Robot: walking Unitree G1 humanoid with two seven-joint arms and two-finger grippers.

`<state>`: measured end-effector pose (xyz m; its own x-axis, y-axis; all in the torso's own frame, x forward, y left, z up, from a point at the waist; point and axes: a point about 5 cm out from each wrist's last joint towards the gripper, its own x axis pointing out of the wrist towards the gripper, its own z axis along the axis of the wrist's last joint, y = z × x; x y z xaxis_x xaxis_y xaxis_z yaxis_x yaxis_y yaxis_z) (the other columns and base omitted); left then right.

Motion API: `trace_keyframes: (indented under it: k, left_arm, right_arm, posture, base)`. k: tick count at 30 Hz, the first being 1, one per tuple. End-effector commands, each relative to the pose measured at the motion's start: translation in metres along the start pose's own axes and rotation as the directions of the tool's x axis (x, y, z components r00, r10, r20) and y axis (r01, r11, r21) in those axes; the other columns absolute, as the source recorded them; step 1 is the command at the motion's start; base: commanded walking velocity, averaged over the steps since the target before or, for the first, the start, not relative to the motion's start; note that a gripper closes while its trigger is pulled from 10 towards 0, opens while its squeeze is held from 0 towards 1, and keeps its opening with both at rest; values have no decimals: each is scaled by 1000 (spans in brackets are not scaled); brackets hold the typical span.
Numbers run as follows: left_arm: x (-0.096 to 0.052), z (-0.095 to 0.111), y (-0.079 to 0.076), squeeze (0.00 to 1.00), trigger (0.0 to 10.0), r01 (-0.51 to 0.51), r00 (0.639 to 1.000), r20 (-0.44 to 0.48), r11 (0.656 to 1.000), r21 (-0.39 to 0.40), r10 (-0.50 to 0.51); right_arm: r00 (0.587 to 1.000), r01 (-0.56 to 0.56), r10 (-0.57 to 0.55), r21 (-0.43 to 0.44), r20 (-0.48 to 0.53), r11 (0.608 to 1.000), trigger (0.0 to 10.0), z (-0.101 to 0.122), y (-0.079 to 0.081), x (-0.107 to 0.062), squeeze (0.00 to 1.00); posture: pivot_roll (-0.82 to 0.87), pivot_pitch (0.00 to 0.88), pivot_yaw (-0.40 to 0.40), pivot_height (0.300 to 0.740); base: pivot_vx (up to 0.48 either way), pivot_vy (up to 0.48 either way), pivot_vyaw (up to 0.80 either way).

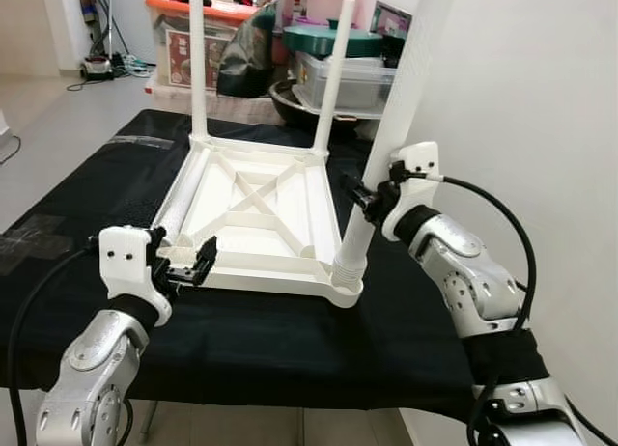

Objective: Building children table

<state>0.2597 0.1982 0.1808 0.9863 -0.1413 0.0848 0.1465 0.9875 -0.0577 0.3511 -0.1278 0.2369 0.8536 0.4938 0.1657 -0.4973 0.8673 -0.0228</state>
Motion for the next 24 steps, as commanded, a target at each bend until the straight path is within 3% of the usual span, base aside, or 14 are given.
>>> trace_keyframes:
  k: [1,10,24]
  left_arm:
    - [-2,-6,0,0,10000,1,1000,-26,1000,4,-1]
    - [-3,-5,4,0,10000,-4,1000,-26,1000,5,4]
    - [-4,-5,7,0,10000,-7,999,-32,1000,7,8]
  right_arm:
    - [1000,4,-4,-37,-7,999,10000,-8,-1,-2,0]
    - [1000,-1,-2,-169,-19,986,10000,-20,-2,-3,0]
    - [995,-83,75,-151,-62,985,10000,-43,17,-17,0]
  posture:
    - [111,0,-174,740]
    - [121,0,-180,740]
    - [118,0,-168,740]
  base:
    - [0,0,0]
    - [0,0,0]
    - [0,0,0]
